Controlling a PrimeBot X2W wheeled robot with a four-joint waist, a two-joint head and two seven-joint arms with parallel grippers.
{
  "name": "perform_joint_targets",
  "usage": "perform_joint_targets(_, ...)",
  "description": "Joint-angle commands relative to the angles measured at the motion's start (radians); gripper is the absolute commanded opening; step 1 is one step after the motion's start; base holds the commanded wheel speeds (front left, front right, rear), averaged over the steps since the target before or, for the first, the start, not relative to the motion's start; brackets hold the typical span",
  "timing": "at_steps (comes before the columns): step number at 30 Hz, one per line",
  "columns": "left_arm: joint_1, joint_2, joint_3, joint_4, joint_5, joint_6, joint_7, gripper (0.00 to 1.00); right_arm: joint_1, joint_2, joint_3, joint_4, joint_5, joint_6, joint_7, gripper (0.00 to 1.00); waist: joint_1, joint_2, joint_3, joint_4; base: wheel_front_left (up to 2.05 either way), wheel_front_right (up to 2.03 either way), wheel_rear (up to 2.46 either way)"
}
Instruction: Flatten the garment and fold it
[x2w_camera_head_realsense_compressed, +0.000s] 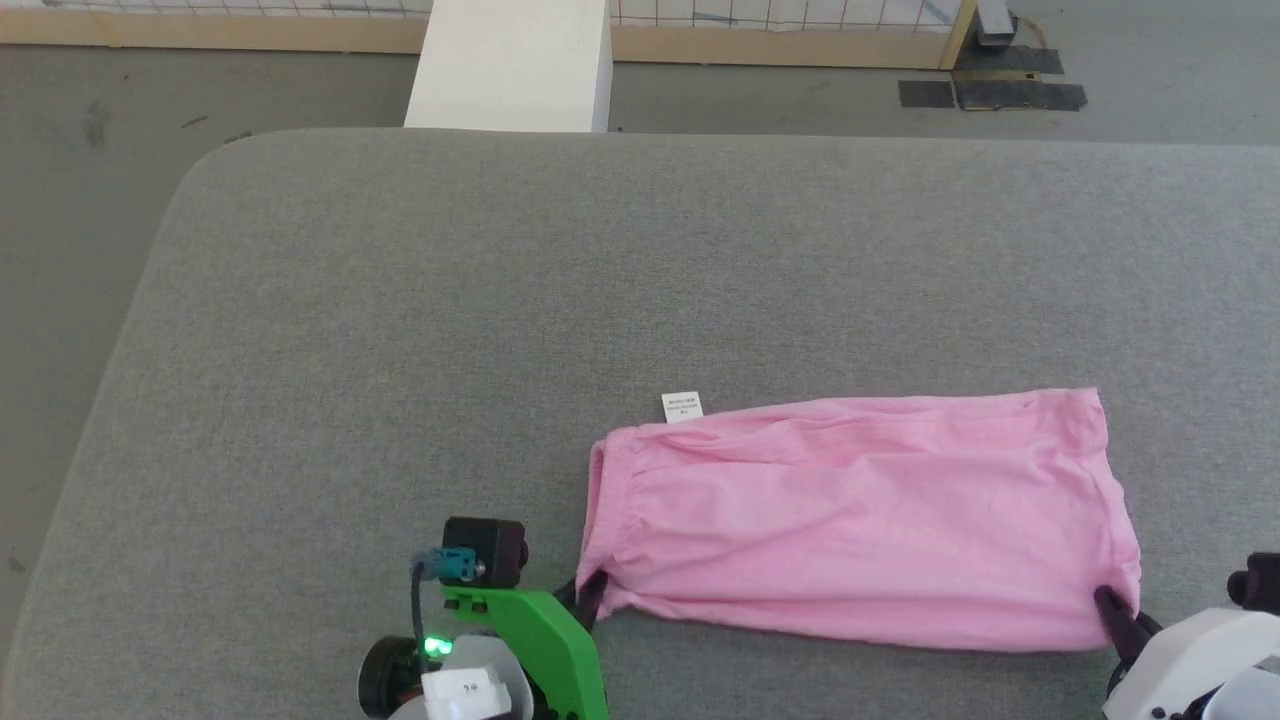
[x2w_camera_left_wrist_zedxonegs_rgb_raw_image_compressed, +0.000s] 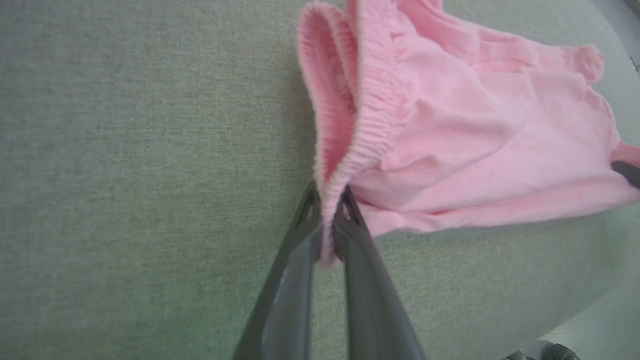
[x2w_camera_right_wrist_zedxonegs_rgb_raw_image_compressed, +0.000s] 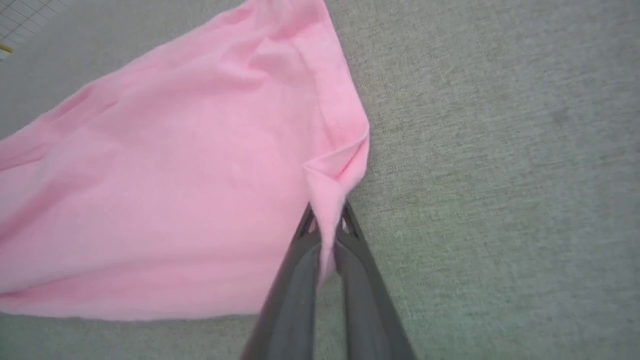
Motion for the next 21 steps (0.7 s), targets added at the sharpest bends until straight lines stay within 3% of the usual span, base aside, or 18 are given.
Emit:
perform_joint_targets(1,0.014,0.008,-0.004,0.000,-0.004,0.008,0.011,0.46,0.001,-0.001,0.002,0.020,-0.003,-0.002,-0.023,0.34,0.0000,0.0000,-0.005,-0.006,0.00,0.00,0.00)
perform_joint_targets(2,0.015,0.011,-0.010,0.002,-0.003,0.007,0.016,0.98,0.000,-0.001,0.007,0.038,-0.010,-0.002,-0.035,1.00,0.0000,0.0000,-0.009,-0.007,0.00,0.00,0.00)
perform_joint_targets(6,0.030,0.005,-0.011,0.011,-0.010,0.009,0.006,1.00,-0.005,-0.001,0.004,0.068,-0.017,-0.002,-0.079,1.00,0.0000,0.0000,-0.027,-0.008,0.00,0.00,0.00)
perform_joint_targets(12,0.060,0.015,0.017,0.001,0.000,0.020,-0.068,1.00,-0.012,-0.001,-0.004,0.005,-0.038,-0.002,-0.161,1.00,0.0000,0.0000,-0.050,-0.011,0.00,0.00,0.00)
perform_joint_targets(21,0.002,0.030,0.079,0.038,0.146,-0.014,-0.452,1.00,-0.068,-0.001,-0.015,-0.016,-0.123,-0.002,-0.215,1.00,0.0000,0.0000,-0.060,0.005,0.00,0.00,0.00)
